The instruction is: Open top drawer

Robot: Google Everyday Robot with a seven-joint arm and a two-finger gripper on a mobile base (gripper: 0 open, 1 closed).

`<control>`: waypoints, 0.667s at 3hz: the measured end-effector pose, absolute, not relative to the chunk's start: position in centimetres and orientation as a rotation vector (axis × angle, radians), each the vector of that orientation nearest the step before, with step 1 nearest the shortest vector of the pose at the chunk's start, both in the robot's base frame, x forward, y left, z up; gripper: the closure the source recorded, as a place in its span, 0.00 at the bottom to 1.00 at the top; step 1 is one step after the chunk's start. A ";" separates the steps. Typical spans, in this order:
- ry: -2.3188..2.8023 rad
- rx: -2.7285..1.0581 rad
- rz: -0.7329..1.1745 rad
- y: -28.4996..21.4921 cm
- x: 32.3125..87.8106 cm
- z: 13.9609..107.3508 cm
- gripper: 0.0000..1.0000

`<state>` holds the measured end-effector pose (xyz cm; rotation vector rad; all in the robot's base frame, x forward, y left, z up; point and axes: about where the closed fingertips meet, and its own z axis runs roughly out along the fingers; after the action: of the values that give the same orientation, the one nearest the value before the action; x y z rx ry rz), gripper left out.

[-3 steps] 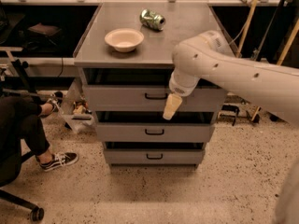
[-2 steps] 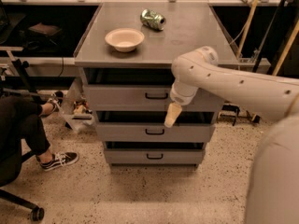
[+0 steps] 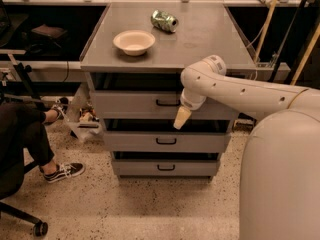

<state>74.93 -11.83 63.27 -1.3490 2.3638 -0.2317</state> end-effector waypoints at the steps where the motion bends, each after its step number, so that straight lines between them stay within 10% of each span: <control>1: 2.364 -1.349 -0.232 -11.8 74.9 63.3 0.00; 2: 2.364 -1.349 -0.232 -11.8 74.9 63.3 0.19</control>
Offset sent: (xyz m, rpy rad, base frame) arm 0.0000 0.0000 0.0000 0.0000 0.0000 0.0000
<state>74.93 -11.83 63.27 -1.3491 2.3639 -0.2317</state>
